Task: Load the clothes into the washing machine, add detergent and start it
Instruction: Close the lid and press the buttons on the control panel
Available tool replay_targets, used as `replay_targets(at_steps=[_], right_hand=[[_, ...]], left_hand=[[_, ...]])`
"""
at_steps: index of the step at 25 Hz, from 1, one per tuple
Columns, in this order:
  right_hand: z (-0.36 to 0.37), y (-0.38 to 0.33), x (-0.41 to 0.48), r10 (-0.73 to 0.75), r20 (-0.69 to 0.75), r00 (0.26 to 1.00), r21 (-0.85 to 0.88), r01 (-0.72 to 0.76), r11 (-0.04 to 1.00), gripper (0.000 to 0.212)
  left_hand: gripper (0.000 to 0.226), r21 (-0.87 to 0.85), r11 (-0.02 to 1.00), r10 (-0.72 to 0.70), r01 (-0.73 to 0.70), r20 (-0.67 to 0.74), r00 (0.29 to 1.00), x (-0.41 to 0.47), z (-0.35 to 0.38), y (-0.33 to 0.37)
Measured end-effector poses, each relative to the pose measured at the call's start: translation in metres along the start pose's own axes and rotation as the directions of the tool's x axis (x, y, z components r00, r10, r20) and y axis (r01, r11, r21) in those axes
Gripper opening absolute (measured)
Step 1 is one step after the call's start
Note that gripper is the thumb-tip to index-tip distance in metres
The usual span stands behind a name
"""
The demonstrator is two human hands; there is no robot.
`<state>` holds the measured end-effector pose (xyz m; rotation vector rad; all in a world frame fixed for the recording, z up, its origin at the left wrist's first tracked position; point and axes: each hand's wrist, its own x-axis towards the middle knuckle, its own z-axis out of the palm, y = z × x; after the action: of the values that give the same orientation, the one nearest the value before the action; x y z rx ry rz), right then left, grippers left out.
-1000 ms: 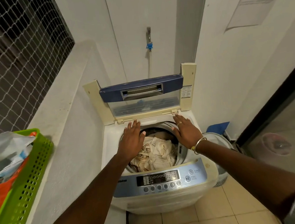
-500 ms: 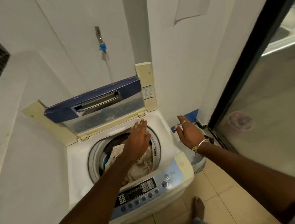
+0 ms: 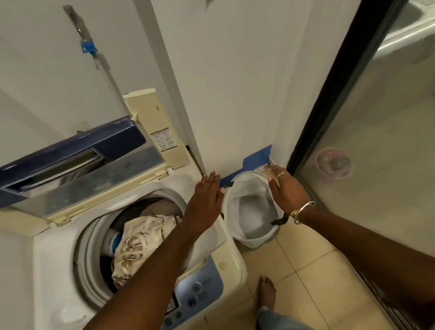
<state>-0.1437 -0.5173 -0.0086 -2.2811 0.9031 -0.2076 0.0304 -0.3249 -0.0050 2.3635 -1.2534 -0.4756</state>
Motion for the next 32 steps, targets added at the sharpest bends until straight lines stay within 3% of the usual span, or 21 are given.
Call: replay_targets(at_steps=[8, 17, 26, 32], right_hand=[[0.002, 0.026, 0.025, -0.002, 0.052, 0.999, 0.001, 0.002, 1.0, 0.046], [0.011, 0.008, 0.027, -0.031, 0.065, 0.997, -0.013, 0.032, 0.999, 0.049], [0.054, -0.102, -0.011, -0.201, 0.06, 0.978, 0.101, 0.195, 0.976, 0.051], [0.088, -0.17, -0.074, -0.303, 0.084, 0.949, 0.049, 0.3, 0.953, 0.052]], left_hand=[[0.051, -0.028, 0.999, -0.04, 0.042, 0.053, 0.998, 0.029, 0.029, 0.008], [0.052, -0.034, 0.998, -0.047, 0.047, 0.001, 0.999, 0.023, 0.021, 0.002], [0.052, -0.019, 0.994, -0.112, 0.11, -0.164, 0.98, -0.074, -0.039, -0.047], [0.049, 0.048, 0.985, -0.149, 0.165, -0.237, 0.96, -0.181, -0.078, -0.1]])
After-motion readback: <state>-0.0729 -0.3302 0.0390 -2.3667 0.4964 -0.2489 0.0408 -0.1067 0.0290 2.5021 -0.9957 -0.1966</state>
